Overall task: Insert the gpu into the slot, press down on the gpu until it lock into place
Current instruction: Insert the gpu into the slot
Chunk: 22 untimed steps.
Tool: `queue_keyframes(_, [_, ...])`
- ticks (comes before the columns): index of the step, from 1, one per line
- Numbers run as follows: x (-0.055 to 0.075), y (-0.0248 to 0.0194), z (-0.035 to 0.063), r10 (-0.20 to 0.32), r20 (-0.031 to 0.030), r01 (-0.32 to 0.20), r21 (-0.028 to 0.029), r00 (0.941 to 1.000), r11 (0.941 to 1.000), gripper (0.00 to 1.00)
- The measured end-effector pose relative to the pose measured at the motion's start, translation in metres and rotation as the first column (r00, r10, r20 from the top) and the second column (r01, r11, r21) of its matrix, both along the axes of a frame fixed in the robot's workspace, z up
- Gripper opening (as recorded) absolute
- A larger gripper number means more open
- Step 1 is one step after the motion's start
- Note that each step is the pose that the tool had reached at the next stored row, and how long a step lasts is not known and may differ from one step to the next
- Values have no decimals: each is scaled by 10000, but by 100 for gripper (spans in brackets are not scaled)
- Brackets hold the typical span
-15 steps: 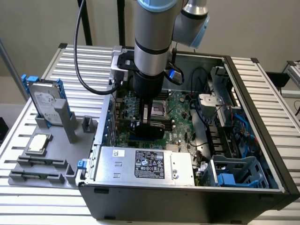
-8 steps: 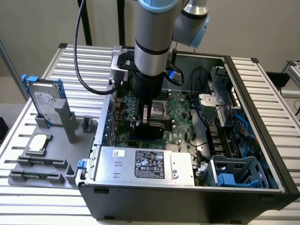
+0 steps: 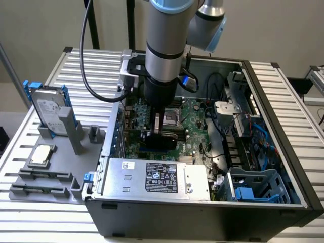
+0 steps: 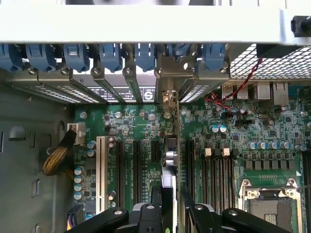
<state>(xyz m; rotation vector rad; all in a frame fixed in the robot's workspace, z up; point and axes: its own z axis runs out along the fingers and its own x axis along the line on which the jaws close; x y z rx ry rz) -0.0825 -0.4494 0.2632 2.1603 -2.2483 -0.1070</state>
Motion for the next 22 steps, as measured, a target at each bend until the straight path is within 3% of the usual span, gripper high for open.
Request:
queue_keyframes(13, [3, 11, -3, 0, -10, 0, -2, 10000, 10000, 26])
queue_keyframes(19, [3, 10, -21, 2, -134, -2, -1, 9999, 10000, 26])
queue_keyframes(22, [5, 10, -21, 2, -167, -2, 0, 9999, 10000, 26])
